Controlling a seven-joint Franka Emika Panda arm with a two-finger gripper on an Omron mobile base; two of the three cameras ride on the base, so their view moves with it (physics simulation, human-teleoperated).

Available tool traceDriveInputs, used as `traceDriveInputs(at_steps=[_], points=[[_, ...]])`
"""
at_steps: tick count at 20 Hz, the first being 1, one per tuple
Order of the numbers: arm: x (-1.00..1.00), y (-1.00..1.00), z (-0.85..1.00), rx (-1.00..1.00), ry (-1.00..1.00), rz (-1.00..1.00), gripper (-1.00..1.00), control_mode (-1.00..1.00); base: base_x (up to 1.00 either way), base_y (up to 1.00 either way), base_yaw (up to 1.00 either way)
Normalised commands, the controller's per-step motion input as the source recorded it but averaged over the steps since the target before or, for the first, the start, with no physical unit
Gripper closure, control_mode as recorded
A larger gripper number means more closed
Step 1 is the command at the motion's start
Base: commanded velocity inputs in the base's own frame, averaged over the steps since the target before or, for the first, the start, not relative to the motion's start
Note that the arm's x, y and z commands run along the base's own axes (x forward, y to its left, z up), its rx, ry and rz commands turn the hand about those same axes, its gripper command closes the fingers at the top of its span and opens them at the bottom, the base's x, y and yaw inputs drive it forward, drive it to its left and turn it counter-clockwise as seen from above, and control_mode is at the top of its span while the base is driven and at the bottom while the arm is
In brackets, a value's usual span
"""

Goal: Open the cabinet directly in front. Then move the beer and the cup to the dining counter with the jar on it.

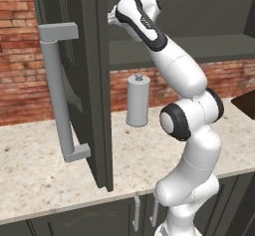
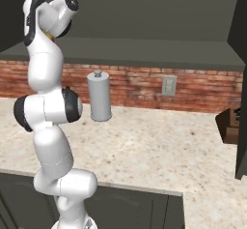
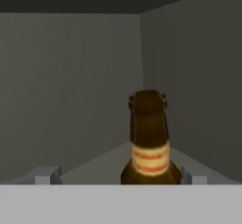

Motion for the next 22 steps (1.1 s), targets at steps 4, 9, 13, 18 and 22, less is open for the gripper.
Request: traceDriveInputs(at_steps=[4,9,13,18,22], points=[[0.22,0.04,0.0,0.0,0.0,0.0,-1.0,-1.0,0.0,0.0,0.0],[0.24,0.07,0.0,-0.01,0.0,-0.01,-1.0,-1.0,0.0,0.0,0.0],[0.23,0.06,0.0,-0.01,0.0,-0.01,-1.0,-1.0,0.0,0.0,0.0],[0.24,0.07,0.0,-0.01,0.0,-0.02,-1.0,-1.0,0.0,0.0,0.0],[0.23,0.07,0.0,-0.01,0.0,-0.02,-1.0,-1.0,0.0,0.0,0.0]])
